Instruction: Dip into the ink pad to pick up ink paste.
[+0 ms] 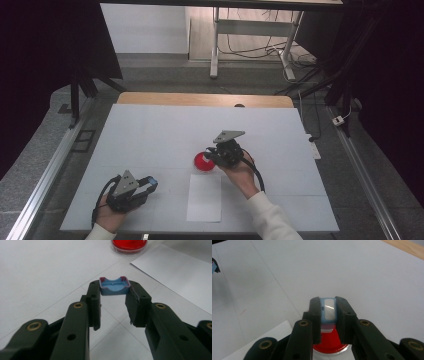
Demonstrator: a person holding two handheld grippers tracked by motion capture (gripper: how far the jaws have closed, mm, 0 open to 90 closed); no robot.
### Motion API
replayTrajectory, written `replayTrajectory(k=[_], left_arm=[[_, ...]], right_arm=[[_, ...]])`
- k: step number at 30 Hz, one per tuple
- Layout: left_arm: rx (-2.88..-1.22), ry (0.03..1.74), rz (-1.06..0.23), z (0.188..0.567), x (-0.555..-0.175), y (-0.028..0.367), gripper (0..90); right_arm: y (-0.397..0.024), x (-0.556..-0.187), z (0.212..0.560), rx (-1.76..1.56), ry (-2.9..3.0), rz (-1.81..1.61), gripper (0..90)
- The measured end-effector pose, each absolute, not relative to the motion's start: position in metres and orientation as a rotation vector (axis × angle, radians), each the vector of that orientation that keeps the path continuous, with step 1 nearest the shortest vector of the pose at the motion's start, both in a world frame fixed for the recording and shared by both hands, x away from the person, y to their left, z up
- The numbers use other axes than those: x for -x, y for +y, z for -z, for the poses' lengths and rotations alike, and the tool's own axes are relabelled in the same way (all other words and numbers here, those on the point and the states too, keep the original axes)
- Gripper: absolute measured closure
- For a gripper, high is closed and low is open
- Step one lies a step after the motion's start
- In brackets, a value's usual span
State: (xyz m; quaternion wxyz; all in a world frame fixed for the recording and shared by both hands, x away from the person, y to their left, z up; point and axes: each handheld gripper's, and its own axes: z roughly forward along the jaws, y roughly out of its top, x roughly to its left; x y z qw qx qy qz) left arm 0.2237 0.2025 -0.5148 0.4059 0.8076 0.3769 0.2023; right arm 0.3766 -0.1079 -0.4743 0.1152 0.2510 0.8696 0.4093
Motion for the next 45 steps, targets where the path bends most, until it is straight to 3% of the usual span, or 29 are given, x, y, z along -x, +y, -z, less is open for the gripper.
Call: replayTrajectory(k=[45], left_arm=[[-2.041, 0.953, -0.509, 0.515, -0.224, 0.202, 65.9]], right_arm=[[-0.092, -0.376, 0.491, -0.716, 2.619, -1.062, 75.2]])
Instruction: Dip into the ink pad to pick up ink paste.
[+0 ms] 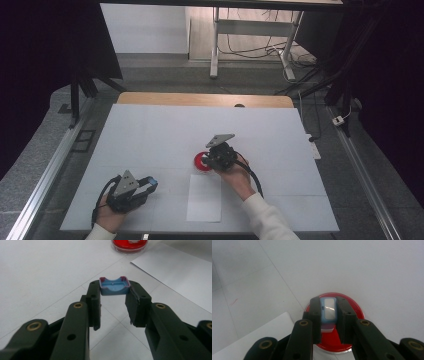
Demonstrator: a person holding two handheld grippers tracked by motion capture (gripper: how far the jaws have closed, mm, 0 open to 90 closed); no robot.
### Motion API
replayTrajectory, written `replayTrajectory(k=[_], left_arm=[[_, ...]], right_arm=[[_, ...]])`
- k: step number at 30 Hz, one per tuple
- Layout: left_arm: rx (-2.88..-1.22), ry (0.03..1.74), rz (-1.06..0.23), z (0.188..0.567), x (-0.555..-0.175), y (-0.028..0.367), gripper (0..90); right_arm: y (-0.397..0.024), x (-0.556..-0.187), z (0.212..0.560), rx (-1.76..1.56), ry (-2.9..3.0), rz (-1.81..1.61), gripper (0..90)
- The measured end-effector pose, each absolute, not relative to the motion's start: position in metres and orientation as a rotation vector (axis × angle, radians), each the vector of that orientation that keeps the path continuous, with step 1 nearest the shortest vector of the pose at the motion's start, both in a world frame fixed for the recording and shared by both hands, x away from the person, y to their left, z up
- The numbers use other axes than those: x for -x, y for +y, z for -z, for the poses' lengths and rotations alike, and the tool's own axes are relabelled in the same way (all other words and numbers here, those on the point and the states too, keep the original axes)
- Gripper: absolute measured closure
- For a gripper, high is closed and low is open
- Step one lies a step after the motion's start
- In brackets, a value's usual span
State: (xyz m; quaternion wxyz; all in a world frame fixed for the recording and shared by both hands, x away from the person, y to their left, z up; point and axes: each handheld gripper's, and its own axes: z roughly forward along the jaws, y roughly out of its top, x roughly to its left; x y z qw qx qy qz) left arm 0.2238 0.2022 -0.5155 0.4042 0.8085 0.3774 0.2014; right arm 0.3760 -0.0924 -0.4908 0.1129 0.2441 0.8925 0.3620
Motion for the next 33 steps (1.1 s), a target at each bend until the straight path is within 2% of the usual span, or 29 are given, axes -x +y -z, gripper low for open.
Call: replayTrajectory(k=[33], left_arm=[[-2.046, 0.943, -0.51, 0.5138, -0.2214, 0.1996, 65.8]], right_arm=[[-0.0925, -0.3684, 0.4952, -0.717, 2.579, -1.045, 75.7]])
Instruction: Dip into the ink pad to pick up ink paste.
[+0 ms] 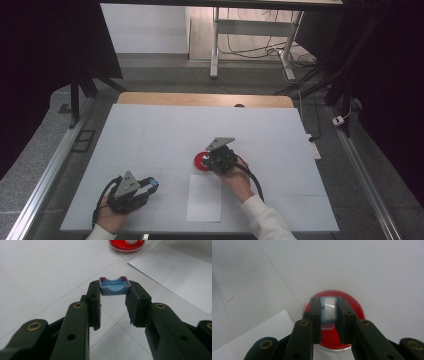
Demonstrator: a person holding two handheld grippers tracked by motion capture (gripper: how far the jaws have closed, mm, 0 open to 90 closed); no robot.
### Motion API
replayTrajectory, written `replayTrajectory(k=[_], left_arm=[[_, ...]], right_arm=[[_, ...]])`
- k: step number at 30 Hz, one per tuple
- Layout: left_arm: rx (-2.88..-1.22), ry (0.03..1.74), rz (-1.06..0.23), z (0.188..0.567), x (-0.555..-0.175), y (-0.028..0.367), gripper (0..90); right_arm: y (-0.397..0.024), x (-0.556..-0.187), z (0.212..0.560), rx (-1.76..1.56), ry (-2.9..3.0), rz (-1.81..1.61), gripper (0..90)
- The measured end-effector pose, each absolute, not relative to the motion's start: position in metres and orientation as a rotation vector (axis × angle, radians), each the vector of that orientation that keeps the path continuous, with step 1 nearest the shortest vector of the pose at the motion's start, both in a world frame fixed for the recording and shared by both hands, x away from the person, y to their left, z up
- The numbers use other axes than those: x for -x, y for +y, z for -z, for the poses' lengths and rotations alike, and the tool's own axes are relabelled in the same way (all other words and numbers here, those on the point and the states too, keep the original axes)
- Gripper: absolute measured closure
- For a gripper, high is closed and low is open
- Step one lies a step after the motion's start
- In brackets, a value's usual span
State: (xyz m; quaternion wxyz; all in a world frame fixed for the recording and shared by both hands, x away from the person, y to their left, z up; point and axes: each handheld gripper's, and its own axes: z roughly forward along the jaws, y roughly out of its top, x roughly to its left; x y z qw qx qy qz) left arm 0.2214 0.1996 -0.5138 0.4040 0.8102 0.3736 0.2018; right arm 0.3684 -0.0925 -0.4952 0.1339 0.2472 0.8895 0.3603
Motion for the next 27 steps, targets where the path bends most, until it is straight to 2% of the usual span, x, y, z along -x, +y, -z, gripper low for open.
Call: replayTrajectory(k=[27], left_arm=[[-2.034, 0.956, -0.519, 0.513, -0.222, 0.205, 65.6]], right_arm=[[-0.113, -0.36, 0.476, -0.715, 2.488, -1.255, 75.2]])
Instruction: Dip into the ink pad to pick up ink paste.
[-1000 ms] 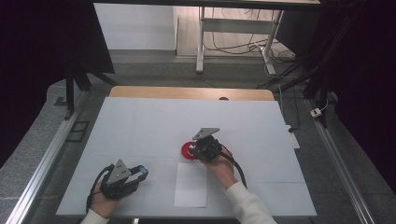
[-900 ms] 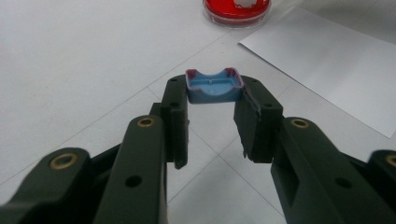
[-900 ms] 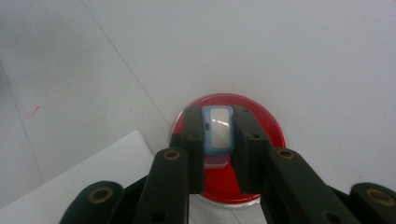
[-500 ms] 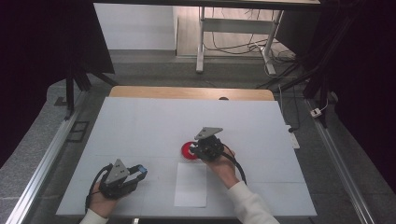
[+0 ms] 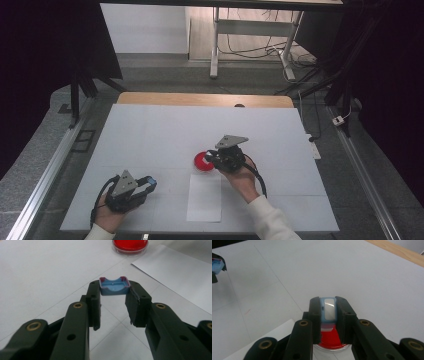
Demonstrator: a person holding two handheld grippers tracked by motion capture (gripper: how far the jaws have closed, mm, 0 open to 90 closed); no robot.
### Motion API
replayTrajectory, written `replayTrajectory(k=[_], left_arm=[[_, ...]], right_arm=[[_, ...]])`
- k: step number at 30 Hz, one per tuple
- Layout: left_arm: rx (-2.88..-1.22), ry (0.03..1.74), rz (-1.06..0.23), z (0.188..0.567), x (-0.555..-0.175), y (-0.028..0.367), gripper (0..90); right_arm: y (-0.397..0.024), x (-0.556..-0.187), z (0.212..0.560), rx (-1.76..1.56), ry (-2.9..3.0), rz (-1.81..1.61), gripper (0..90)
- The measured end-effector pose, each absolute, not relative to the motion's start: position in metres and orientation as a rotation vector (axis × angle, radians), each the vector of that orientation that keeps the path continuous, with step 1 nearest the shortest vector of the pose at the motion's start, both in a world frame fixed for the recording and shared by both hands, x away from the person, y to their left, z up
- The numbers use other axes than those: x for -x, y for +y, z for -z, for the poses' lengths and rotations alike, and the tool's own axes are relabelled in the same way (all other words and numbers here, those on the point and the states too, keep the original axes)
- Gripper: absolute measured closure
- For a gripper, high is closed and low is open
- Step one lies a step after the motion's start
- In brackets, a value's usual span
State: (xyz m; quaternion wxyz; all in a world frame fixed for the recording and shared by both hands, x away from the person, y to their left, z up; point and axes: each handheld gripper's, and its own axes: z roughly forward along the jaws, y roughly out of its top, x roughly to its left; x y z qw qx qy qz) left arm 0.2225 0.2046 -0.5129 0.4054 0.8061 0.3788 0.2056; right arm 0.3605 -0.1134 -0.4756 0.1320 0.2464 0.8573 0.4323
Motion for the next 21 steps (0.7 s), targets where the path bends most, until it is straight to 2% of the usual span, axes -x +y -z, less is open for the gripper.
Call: replayTrajectory(k=[21], left_arm=[[-2.037, 0.95, -0.515, 0.514, -0.225, 0.207, 65.7]], right_arm=[[-0.13, -0.352, 0.464, -0.714, 2.456, -1.354, 75.1]])
